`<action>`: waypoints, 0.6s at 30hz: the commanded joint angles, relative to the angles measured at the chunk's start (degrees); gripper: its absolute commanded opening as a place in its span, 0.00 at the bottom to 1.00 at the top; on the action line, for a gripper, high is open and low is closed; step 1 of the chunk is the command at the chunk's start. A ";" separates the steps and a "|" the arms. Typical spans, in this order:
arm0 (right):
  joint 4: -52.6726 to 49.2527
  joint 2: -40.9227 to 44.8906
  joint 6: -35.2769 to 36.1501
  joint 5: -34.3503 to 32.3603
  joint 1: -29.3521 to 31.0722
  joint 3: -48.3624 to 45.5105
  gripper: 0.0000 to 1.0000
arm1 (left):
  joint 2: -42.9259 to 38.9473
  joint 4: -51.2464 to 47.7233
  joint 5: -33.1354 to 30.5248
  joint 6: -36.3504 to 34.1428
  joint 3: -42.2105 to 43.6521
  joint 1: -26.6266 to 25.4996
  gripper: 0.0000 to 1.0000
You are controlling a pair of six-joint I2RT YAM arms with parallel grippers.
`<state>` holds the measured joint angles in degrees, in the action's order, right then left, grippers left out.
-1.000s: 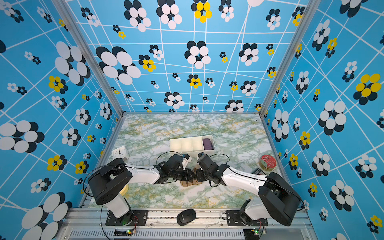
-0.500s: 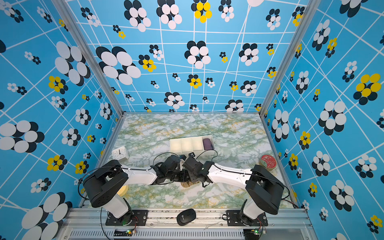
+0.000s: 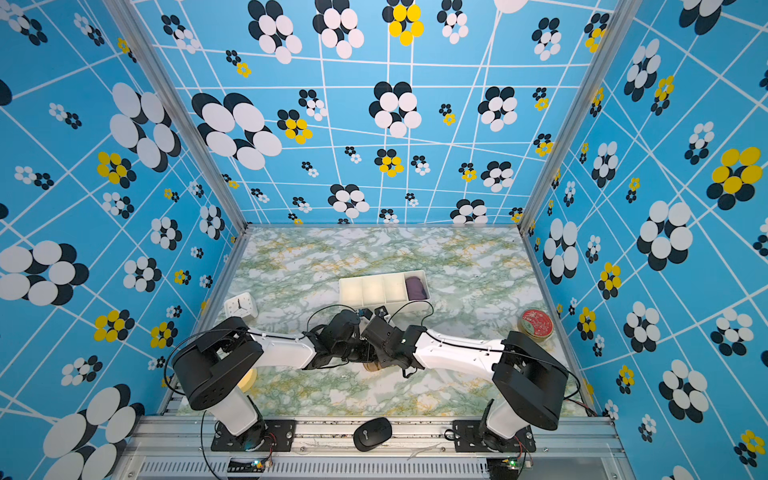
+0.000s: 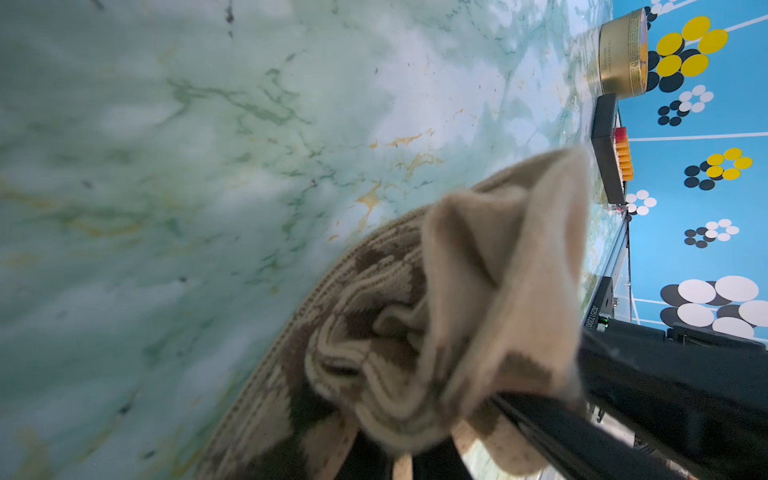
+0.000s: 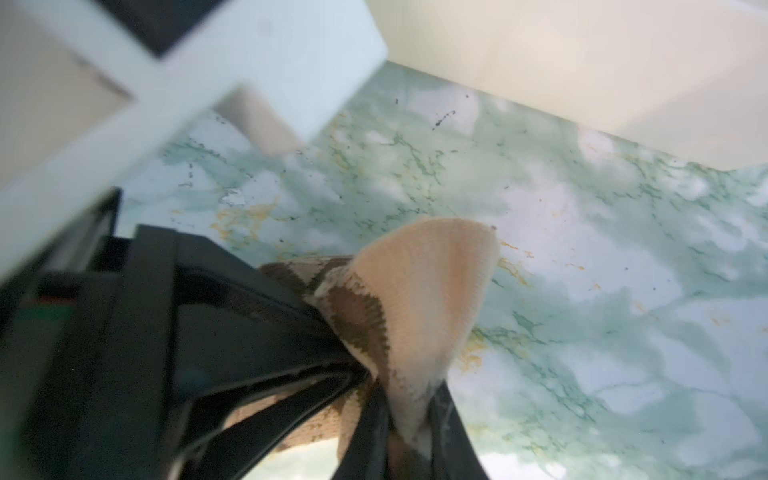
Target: Roll the socks
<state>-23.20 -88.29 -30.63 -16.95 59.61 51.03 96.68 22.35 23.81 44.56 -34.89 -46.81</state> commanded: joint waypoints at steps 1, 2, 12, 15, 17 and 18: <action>3.39 1.46 0.21 5.30 0.67 -1.44 0.21 | 2.37 -3.80 -3.29 -0.35 0.79 0.89 0.13; 3.39 1.33 0.35 5.65 0.60 -1.45 0.22 | 2.37 -3.80 -3.25 -0.35 0.79 0.85 0.13; 2.33 -0.28 -0.83 4.30 0.34 -1.07 0.30 | 2.01 -4.68 -3.25 -0.61 0.81 0.93 0.13; 5.59 1.62 -0.57 7.15 0.12 -2.94 0.34 | 2.36 -4.59 -3.07 -0.61 0.79 1.02 0.13; 7.69 2.86 -0.63 9.30 -0.32 -4.34 0.35 | 2.46 -4.59 -2.94 -0.61 0.80 1.03 0.13; 8.61 3.37 -0.66 10.39 -0.69 -4.98 0.35 | 2.46 -4.59 -2.90 -0.61 0.86 1.06 0.13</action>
<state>-17.98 -86.70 -30.83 -12.32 59.31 48.05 96.75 22.26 23.83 44.53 -34.89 -46.50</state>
